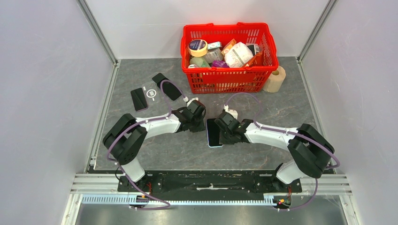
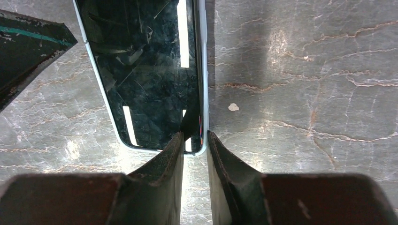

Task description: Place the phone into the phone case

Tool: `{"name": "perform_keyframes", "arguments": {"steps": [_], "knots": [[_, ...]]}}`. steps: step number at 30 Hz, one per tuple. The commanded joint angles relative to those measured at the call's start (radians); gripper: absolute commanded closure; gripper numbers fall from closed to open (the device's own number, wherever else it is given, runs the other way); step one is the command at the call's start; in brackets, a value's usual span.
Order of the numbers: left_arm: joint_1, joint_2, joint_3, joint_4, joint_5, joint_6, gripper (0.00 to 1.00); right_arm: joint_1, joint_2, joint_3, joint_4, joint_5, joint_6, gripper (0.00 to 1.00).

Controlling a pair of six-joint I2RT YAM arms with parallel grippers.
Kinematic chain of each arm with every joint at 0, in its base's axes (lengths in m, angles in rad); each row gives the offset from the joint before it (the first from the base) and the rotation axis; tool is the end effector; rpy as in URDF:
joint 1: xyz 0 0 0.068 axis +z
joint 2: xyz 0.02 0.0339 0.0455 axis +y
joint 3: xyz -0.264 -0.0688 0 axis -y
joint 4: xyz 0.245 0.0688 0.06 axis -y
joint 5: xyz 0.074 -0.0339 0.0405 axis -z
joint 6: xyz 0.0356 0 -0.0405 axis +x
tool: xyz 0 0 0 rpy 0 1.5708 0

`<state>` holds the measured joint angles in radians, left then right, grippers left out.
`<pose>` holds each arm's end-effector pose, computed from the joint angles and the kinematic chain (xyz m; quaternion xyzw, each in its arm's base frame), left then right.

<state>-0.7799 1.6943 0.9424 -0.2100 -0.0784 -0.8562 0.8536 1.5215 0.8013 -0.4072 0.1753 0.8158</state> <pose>0.2402 -0.2336 0.1622 -0.0481 0.9521 -0.1930 0.2321 0.1871 0.2051 0.1622 0.0009 0.9720 0.1050 0.2103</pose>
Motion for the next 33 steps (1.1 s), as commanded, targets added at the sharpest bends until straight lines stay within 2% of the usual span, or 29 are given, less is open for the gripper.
{"name": "perform_keyframes", "arguments": {"steps": [1, 5, 10, 12, 16, 19, 25, 33], "knots": [[0.005, 0.017, 0.043, -0.003, -0.036, 0.016, 0.88, -0.003, 0.067, -0.075, 0.037, 0.013, 0.025, 0.74], [0.005, 0.020, 0.051, -0.011, -0.044, 0.020, 0.88, -0.004, 0.087, -0.119, 0.074, 0.000, 0.044, 0.81], [0.005, 0.040, 0.069, -0.024, -0.059, 0.026, 0.88, -0.002, 0.097, -0.140, 0.094, -0.017, 0.055, 0.98], [0.006, 0.048, 0.077, -0.034, -0.074, 0.026, 0.88, -0.002, 0.078, -0.133, 0.087, -0.022, 0.051, 0.98], [0.007, 0.060, 0.089, -0.041, -0.093, 0.022, 0.88, -0.003, -0.009, -0.094, 0.045, -0.004, 0.038, 0.71], [0.008, 0.078, 0.107, -0.053, -0.099, 0.026, 0.88, -0.013, -0.062, -0.068, 0.030, 0.002, 0.022, 0.55], [0.017, 0.119, 0.150, -0.063, -0.095, 0.039, 0.88, -0.049, -0.065, -0.066, 0.095, -0.047, 0.001, 0.40], [0.024, 0.208, 0.264, -0.095, -0.042, 0.086, 0.88, -0.057, -0.062, -0.128, 0.254, -0.134, 0.038, 0.32]]}}
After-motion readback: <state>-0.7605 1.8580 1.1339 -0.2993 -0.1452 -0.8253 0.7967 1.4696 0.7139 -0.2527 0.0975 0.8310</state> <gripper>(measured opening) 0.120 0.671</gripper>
